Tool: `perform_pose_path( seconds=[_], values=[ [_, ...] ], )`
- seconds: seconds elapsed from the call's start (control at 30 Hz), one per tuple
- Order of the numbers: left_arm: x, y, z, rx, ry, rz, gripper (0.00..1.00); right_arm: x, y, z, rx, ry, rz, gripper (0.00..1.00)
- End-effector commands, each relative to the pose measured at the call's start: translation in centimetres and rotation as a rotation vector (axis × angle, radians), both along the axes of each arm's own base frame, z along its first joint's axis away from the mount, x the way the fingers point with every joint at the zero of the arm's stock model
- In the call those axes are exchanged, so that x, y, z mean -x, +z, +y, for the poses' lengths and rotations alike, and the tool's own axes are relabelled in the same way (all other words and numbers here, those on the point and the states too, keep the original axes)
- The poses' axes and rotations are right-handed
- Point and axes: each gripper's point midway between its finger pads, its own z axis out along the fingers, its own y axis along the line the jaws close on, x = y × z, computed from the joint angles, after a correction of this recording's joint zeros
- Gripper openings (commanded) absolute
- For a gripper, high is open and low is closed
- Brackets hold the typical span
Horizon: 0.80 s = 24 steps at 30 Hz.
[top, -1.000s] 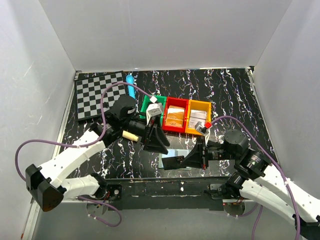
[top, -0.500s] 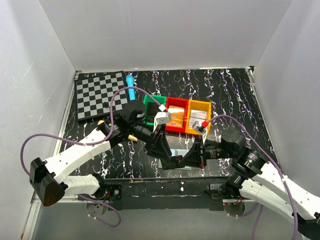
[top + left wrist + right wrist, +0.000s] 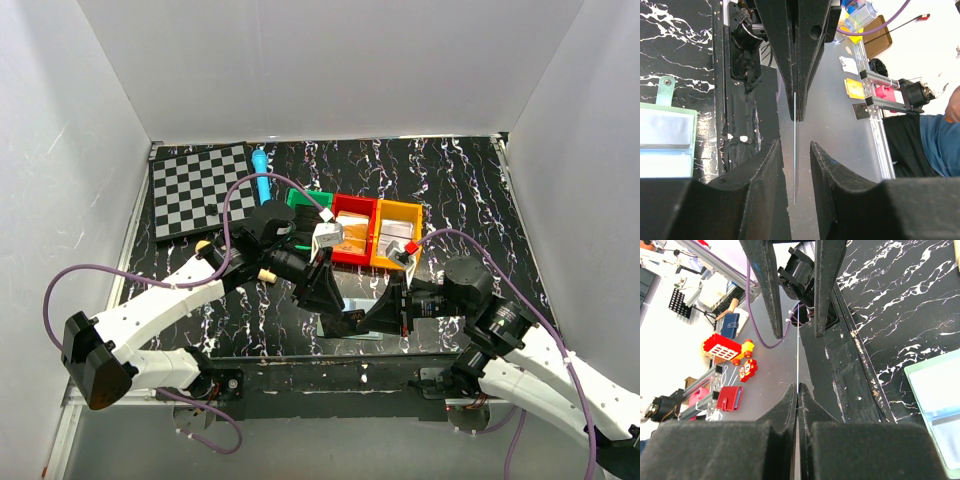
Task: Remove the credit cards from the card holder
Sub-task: Place the credit card in the storage box.
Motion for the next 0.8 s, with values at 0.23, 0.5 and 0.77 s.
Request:
perform_pose_path(
  seconds=[0.23,0.5,0.77],
  values=[
    [0.61,0.93,-0.06,0.033,-0.033,-0.028,0.23,0.18,1.48,0.1,-0.051,0.013,-0.034,0.01],
    [0.94,0.32,-0.27,0.014,-0.045,-0.02,0.17,0.17,1.6,0.11,-0.053,0.012,-0.036,0.01],
    [0.99,0.08,-0.36,0.005,-0.046,-0.02,0.13,0.19,1.87,0.13,-0.057,0.015,-0.04,0.01]
  ],
)
